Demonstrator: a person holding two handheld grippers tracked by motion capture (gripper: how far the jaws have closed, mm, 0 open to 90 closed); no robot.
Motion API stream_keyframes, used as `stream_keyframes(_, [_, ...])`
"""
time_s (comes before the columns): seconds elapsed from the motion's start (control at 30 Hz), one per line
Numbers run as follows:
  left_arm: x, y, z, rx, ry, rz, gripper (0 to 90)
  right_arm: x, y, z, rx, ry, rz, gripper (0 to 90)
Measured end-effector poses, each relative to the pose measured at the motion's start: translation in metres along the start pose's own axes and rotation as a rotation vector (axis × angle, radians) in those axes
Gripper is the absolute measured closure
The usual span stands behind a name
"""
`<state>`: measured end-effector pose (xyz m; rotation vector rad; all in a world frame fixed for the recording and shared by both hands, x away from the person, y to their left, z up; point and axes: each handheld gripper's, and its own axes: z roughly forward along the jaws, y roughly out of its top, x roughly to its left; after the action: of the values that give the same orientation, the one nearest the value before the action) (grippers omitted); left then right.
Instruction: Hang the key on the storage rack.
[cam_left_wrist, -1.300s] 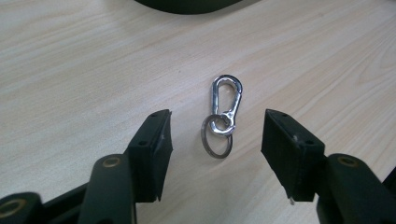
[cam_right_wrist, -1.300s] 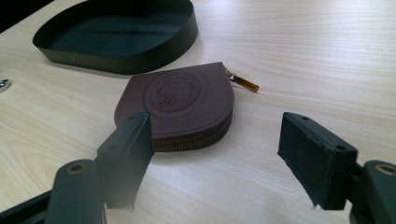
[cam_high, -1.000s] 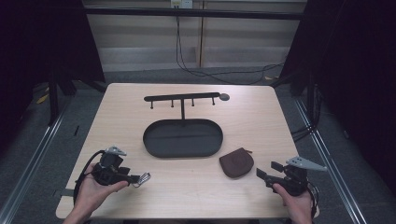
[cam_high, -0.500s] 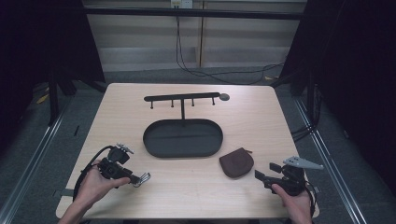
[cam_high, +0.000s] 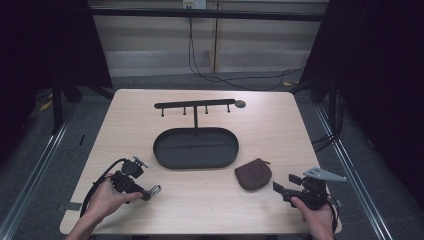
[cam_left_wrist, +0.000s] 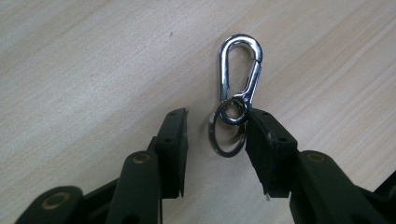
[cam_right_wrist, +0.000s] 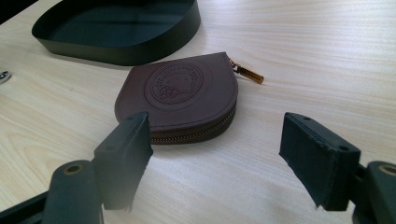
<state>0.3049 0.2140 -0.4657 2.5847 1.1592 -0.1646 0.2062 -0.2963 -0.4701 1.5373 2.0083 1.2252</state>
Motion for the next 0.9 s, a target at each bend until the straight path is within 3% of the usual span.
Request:
stream_keyframes(0.33, [-0.006,0.000,0.000,0.007,0.001,0.051,73.1,0.000,0.000,0.001,0.011,0.000,-0.003,24.6])
stream_keyframes(0.5, [-0.011,0.004,-0.004,0.014,0.016,0.082,83.9,0.000,0.000,0.001,0.012,0.001,-0.003,24.6])
stream_keyframes(0.6, [-0.014,0.006,-0.003,0.029,0.016,0.102,86.2,0.000,0.000,0.001,0.014,0.004,-0.004,24.5])
stream_keyframes(0.9, [-0.017,0.008,-0.006,0.037,0.023,0.106,88.6,0.001,0.000,0.002,0.019,0.002,-0.003,24.3])
